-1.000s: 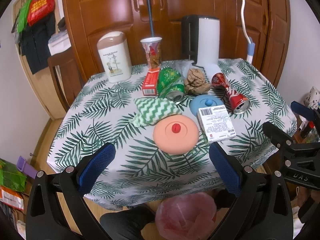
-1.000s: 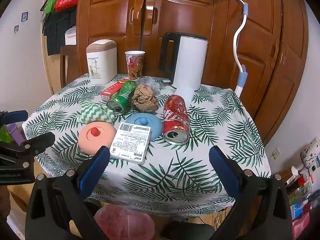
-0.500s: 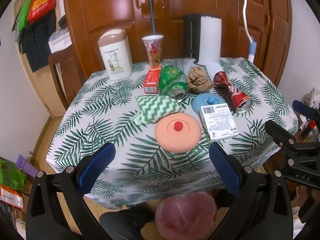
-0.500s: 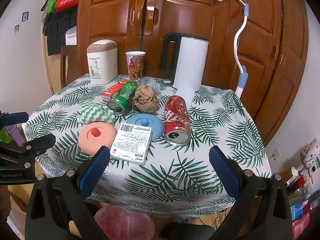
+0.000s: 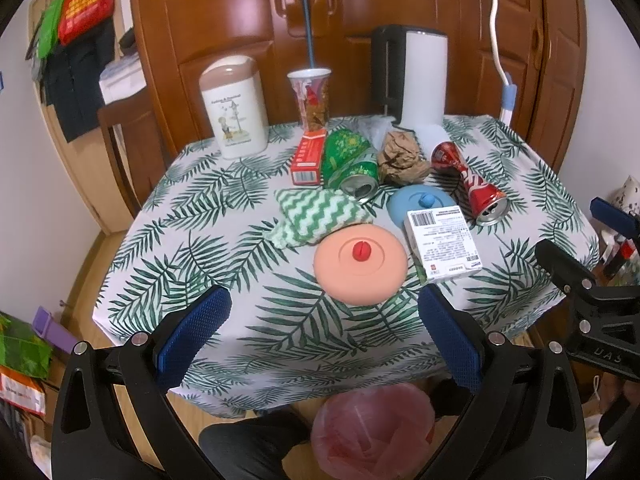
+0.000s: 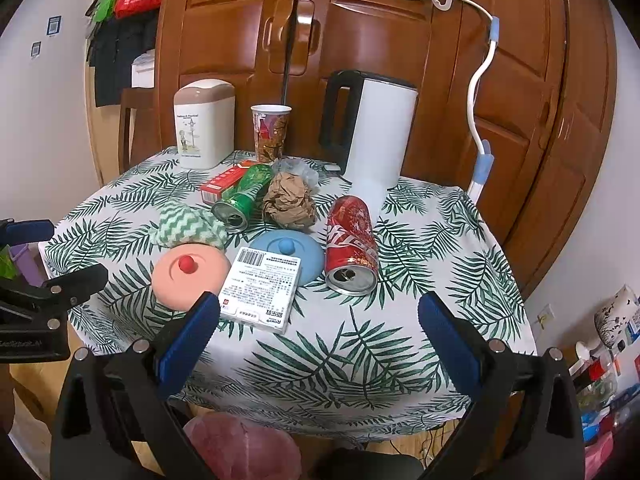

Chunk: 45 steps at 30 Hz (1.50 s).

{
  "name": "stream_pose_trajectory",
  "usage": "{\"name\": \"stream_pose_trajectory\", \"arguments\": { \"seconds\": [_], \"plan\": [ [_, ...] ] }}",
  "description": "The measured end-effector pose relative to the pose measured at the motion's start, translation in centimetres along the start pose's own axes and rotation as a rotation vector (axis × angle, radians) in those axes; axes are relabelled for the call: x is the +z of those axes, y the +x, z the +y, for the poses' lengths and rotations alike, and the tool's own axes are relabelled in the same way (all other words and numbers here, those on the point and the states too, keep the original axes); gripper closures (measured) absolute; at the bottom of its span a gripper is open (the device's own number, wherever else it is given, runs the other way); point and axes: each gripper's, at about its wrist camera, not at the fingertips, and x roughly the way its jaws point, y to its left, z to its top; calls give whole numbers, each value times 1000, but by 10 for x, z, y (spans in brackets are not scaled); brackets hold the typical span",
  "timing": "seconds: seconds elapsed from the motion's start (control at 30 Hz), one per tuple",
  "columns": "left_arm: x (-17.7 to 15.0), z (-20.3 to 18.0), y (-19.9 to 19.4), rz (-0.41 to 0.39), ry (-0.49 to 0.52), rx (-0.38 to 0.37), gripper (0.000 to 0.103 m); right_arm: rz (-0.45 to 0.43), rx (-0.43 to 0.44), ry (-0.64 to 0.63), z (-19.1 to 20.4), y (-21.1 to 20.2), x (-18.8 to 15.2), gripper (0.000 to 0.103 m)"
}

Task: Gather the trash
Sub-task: 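Grasp the white barcode receipt box with the right tool while the left tool grasps the peach lid's red knob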

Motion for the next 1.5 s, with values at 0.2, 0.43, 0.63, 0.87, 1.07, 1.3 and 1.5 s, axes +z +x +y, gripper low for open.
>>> {"name": "stream_pose_trajectory", "arguments": {
  "seconds": [0.2,0.43,0.63,0.87,1.07,1.3,1.5],
  "plan": [
    [0,2,3,3,-2,-3,6,-45,1,-20,1,-2,-3,5],
    [-4,2,17,7,21,41,6,-14,20,-27,5,8,-10,5],
    [-10,5,41,27,20,62,6,15,14,-26,16,28,-20,5],
    [-13,10,63,79,17,76,6,55,8,-2,30,62,-25,5],
    [-13,17,73,95,3,63,6,86,11,24,40,88,-22,5],
    [-10,20,85,96,-9,48,6,106,11,34,49,108,-15,6],
    [-5,16,93,89,-23,16,6,140,22,23,49,123,-20,32]
  ]
}}
